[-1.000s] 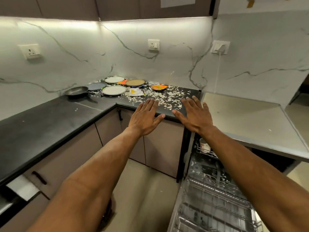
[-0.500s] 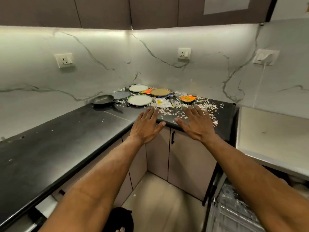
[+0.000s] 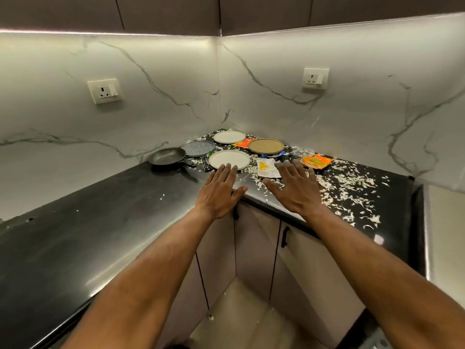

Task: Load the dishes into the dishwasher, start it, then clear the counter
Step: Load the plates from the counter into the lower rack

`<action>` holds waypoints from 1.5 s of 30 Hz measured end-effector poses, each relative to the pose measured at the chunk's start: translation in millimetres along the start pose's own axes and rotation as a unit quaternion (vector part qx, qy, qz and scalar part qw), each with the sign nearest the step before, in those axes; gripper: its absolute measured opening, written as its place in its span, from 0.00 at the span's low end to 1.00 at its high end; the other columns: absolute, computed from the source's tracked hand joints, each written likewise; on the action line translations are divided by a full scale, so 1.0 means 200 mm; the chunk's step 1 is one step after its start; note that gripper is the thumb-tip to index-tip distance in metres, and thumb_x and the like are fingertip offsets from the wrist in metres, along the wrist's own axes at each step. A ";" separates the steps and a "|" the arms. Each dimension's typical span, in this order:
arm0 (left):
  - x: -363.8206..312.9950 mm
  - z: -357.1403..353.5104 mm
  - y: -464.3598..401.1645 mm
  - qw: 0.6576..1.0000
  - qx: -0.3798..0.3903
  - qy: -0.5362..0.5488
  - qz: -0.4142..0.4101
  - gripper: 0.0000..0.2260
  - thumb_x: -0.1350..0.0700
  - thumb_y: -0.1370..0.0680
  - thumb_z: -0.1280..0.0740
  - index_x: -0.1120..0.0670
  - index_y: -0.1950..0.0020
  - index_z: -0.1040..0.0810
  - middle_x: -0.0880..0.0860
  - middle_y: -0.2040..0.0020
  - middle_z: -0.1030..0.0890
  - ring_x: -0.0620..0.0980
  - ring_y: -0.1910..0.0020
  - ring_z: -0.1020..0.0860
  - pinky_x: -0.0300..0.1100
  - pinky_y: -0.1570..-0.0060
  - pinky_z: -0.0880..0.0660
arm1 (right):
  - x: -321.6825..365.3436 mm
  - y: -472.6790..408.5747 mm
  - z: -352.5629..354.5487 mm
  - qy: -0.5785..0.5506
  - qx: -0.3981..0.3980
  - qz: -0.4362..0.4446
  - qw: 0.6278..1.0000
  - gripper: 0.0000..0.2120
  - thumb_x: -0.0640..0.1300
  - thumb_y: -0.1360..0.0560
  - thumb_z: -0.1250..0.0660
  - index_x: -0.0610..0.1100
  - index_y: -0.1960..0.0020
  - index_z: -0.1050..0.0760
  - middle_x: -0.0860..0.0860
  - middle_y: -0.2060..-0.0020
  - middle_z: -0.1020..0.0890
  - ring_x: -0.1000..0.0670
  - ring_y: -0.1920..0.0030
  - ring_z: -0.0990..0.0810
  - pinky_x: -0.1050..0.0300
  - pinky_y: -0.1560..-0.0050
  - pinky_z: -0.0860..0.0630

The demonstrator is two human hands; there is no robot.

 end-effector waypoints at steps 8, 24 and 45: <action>0.24 -0.16 -0.37 1.000 0.001 -0.008 0.030 0.32 0.37 0.19 0.52 0.54 0.20 0.52 0.54 0.20 0.51 0.49 0.21 0.55 0.45 0.24 0.58 | -0.05 -0.47 -0.19 -0.005 0.006 0.021 1.000 0.37 0.71 0.25 0.56 0.53 0.22 0.46 0.49 0.22 0.43 0.47 0.21 0.51 0.38 0.24 0.55; 0.90 -0.57 -1.34 0.997 0.044 0.002 0.064 0.31 0.39 0.18 0.50 0.56 0.20 0.49 0.55 0.20 0.47 0.51 0.21 0.51 0.46 0.24 0.55 | -0.08 -1.58 -0.71 0.001 0.041 0.027 0.999 0.33 0.69 0.22 0.52 0.52 0.23 0.44 0.48 0.23 0.40 0.46 0.22 0.48 0.37 0.25 0.52; 1.30 -1.15 -1.87 0.953 0.101 -0.013 0.286 0.31 0.38 0.19 0.49 0.56 0.21 0.47 0.55 0.25 0.36 0.56 0.28 0.34 0.52 0.31 0.37 | -0.23 -2.32 -1.53 0.001 0.147 -0.002 0.989 0.28 0.64 0.20 0.51 0.47 0.29 0.35 0.45 0.36 0.28 0.43 0.36 0.30 0.45 0.40 0.33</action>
Point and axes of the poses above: each hand's wrist, its own y-axis away from the middle knuckle, its own z-axis out of the back of the hand, x = y × z, the point moved 2 cm from there along -y, towards the middle knuckle
